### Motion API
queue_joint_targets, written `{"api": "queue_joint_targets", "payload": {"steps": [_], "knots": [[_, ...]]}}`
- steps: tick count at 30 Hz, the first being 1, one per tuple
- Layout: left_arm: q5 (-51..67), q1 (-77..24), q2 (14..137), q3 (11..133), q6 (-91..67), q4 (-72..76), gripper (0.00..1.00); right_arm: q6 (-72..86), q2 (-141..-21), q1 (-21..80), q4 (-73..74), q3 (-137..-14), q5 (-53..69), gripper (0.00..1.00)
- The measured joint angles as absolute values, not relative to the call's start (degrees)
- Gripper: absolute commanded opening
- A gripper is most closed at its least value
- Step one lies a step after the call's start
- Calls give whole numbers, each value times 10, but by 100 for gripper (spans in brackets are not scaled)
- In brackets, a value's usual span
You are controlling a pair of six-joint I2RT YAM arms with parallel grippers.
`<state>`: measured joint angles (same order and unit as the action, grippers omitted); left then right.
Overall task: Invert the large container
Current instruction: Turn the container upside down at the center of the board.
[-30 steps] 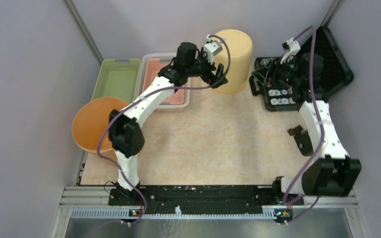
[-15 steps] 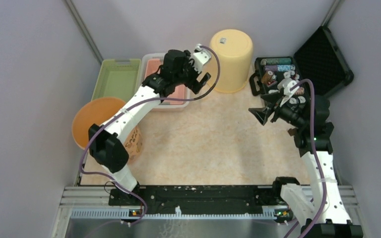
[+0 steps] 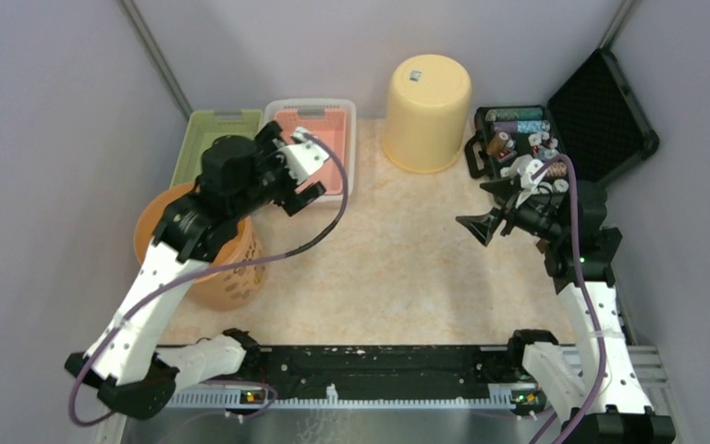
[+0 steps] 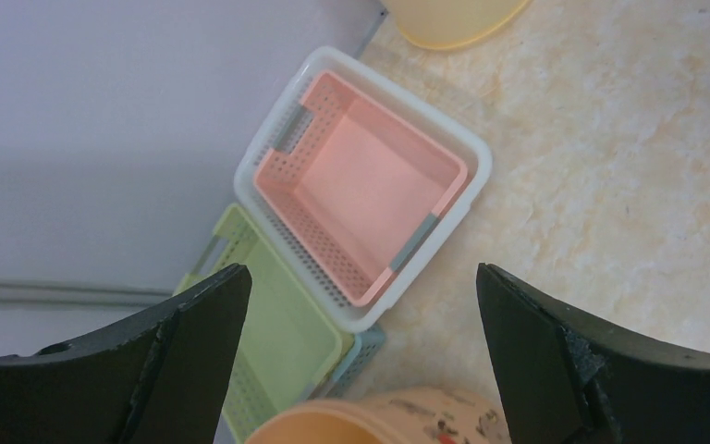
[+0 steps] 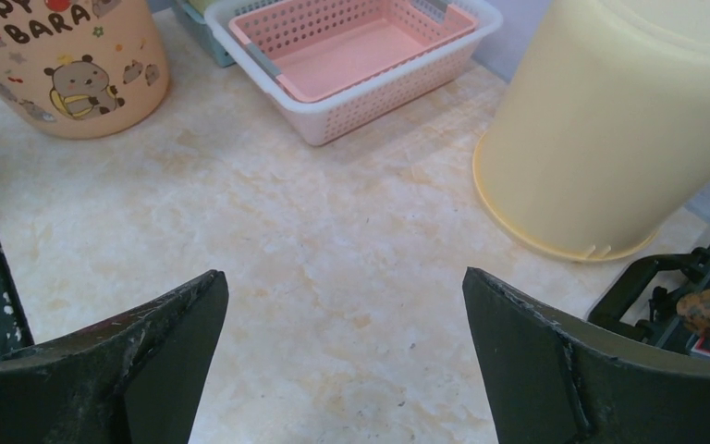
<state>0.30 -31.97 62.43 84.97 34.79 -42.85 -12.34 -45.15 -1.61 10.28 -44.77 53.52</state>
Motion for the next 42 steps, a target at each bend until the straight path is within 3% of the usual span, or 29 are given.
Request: {"api": "queue_joint_targets", "payload": {"steps": [7,21,42], "knots": [[-34,-292,525,788,373,-514,99,-136,-452,-15,106,-445,541,99],[-62,-261,473,714,357,-655,97,-154,-459,-15,108,-435,541,99],[-6,-236,472,647,329,-674,38,-156,-458,-15,107,-427,541,99]]}}
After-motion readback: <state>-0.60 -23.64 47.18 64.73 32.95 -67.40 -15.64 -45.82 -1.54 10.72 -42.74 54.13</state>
